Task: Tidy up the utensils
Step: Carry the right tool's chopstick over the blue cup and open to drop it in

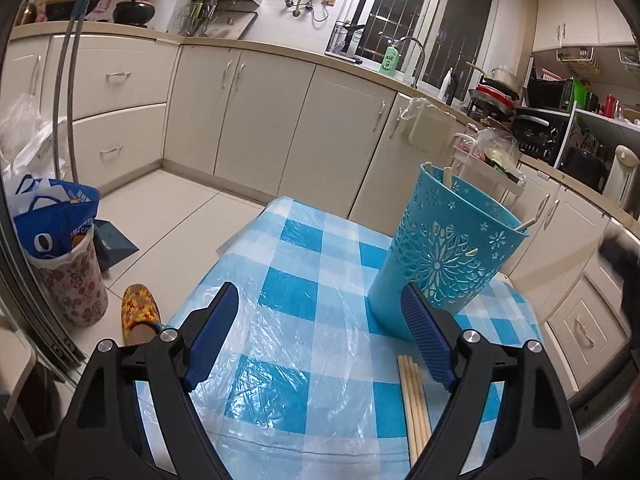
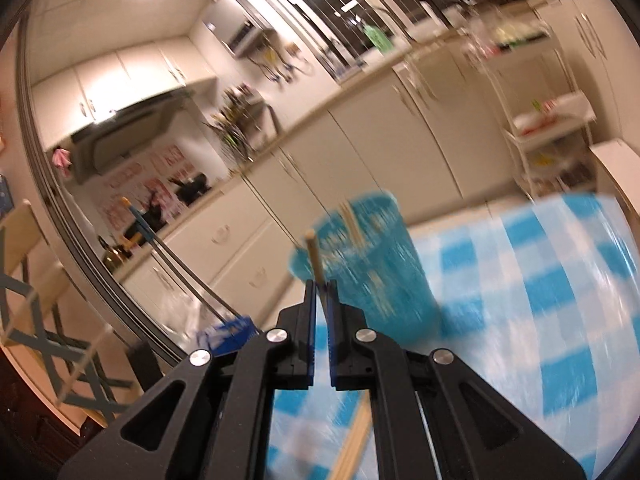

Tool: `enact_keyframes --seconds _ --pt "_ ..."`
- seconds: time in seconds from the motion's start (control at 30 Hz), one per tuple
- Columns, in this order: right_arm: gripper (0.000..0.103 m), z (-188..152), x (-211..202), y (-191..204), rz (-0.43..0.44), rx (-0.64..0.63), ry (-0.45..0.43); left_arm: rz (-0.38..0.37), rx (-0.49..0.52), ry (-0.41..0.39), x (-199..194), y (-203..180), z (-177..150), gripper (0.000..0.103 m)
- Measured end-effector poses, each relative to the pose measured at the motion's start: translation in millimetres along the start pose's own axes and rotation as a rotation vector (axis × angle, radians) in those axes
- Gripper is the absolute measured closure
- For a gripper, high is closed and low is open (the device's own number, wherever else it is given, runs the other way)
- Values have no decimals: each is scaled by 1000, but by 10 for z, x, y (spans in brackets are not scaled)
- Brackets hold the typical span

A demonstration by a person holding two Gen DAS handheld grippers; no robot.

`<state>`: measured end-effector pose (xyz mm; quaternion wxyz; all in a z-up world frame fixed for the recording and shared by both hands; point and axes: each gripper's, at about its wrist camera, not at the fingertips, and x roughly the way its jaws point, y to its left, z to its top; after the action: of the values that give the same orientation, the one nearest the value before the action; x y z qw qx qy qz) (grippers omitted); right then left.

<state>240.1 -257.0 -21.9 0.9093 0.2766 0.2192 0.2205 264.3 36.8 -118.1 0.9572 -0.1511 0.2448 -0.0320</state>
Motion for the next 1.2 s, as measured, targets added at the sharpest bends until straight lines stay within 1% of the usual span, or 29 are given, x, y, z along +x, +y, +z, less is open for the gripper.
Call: enact_keyframes --seconds 0.2,0.37,0.6,0.73,0.93,1.03,1.07,1.13,1.17,1.2 --pt "97 406 155 235 29 -50 -50 -6 -32 1 -42 60 2 23" --pt "97 550 237 279 21 -61 -59 1 -53 10 -39 148 -16 23" --pt "97 822 313 324 9 -79 -97 8 -77 26 -7 203 -61 23" --pt "97 942 395 376 -11 -115 -116 7 -79 26 -5 202 -66 23" --pt "97 982 564 299 -41 -116 -88 10 -83 29 16 214 -83 23" --pt "97 880 560 222 -53 -85 -32 16 -91 39 47 250 -115 23" --pt "97 788 528 185 -59 -71 -4 19 -95 43 60 262 -127 23" --pt "91 590 487 125 -76 -56 59 25 -103 50 87 292 -141 23" --pt "75 447 455 85 -92 -48 91 22 -115 55 96 316 -142 24" --pt "63 337 436 67 -105 -50 117 24 -124 58 102 340 -138 23"
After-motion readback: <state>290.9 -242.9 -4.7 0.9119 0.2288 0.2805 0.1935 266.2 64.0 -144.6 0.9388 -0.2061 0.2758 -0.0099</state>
